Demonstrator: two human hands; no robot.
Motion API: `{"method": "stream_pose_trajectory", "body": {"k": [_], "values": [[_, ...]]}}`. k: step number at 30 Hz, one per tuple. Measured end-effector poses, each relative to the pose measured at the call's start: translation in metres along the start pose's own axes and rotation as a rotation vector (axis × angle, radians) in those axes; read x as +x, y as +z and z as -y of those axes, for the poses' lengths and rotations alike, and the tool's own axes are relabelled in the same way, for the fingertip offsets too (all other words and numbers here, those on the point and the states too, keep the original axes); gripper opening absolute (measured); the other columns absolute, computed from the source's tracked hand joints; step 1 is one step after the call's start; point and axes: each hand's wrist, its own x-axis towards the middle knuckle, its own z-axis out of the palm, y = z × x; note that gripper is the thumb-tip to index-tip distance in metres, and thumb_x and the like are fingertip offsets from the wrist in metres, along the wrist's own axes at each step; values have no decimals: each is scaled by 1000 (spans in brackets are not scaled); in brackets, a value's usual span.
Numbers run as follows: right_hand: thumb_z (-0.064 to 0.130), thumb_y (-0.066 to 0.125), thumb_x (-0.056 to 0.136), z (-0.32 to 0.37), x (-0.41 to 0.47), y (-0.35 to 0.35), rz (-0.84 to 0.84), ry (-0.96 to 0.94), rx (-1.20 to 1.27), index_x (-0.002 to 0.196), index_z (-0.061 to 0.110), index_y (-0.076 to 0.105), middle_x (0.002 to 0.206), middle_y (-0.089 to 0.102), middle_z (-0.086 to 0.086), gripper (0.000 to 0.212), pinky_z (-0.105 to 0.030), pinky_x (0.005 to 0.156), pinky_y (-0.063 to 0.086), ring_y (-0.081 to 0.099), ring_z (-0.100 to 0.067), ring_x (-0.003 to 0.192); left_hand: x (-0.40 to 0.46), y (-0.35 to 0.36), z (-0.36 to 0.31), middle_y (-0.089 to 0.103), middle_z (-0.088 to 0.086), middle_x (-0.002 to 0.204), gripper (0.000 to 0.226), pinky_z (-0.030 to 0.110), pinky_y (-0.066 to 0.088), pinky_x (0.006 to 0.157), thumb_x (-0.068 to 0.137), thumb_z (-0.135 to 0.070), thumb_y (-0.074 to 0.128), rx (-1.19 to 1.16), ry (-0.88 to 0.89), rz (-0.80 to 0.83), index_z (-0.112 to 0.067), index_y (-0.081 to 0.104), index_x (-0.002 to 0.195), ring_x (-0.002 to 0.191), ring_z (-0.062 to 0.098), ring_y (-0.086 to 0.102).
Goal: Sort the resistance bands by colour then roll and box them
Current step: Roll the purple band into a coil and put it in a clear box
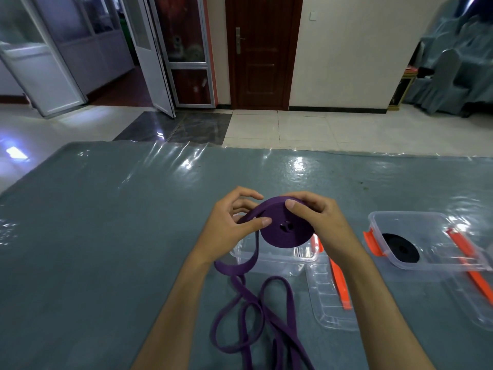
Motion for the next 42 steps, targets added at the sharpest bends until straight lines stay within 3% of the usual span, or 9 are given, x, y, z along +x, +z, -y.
{"method": "stream_pose_trajectory", "body": {"k": [5,8,14,20,27,32,36,39,42], "values": [[36,73,97,4,-3,-3,73,-21,-32,127,36,71,105,80,-10,31,-33,83,64,77,-28,97,-3,-1,-1,79,4,103,39,38,64,89,80,-27,93,-32,-11,-26,-29,70,111,99,22,76],[31,72,98,7,-5,-5,102,-50,-52,120,30,77,115,79,-4,23,-29,85,61,76,-23,105,-3,-2,-3,78,2,106,34,31,62,88,77,-34,95,-31,10,-45,-31,74,104,100,22,76],[26,84,86,11,-8,-8,147,-24,-109,117,29,72,99,81,-13,33,-41,73,66,79,-34,87,-2,2,-3,79,1,108,28,29,59,93,81,-35,91,-49,22,-20,-31,78,105,106,23,75],[26,85,81,17,-10,-6,-50,-143,-6,114,27,76,99,81,-10,34,-34,71,65,79,-29,88,2,1,-7,72,0,135,52,30,54,106,93,-19,82,-118,-34,147,-32,67,141,127,21,67],[30,88,81,19,-11,-15,53,-112,-110,123,34,62,98,81,-8,49,-33,65,64,80,-29,84,-1,9,-10,79,1,109,40,25,59,90,78,-26,93,-138,47,-62,-33,74,113,102,19,77],[38,94,73,17,-12,-10,-71,-153,-30,116,31,72,96,81,-9,49,-33,66,64,80,-28,84,-5,18,-1,78,6,119,33,30,60,94,86,-23,85,-278,-13,-51,-29,77,118,114,24,74],[35,96,71,6,-11,-2,-85,-95,71,111,26,61,102,80,-15,53,-43,68,65,78,-36,89,-2,15,-1,79,5,117,29,25,58,93,89,-24,84,-273,1,-108,-28,79,117,114,22,75],[35,93,77,6,-10,-6,55,-12,12,128,36,59,104,79,-16,62,-45,73,66,78,-35,92,0,14,1,81,4,107,22,23,59,88,83,-28,89,-251,13,-199,-28,82,103,103,20,78],[31,90,82,8,-7,-11,88,-57,-70,136,38,64,101,80,-15,61,-44,74,67,79,-33,91,-3,18,7,81,9,106,28,30,61,87,82,-34,91,-322,-53,-192,-23,81,105,99,25,79]]}}
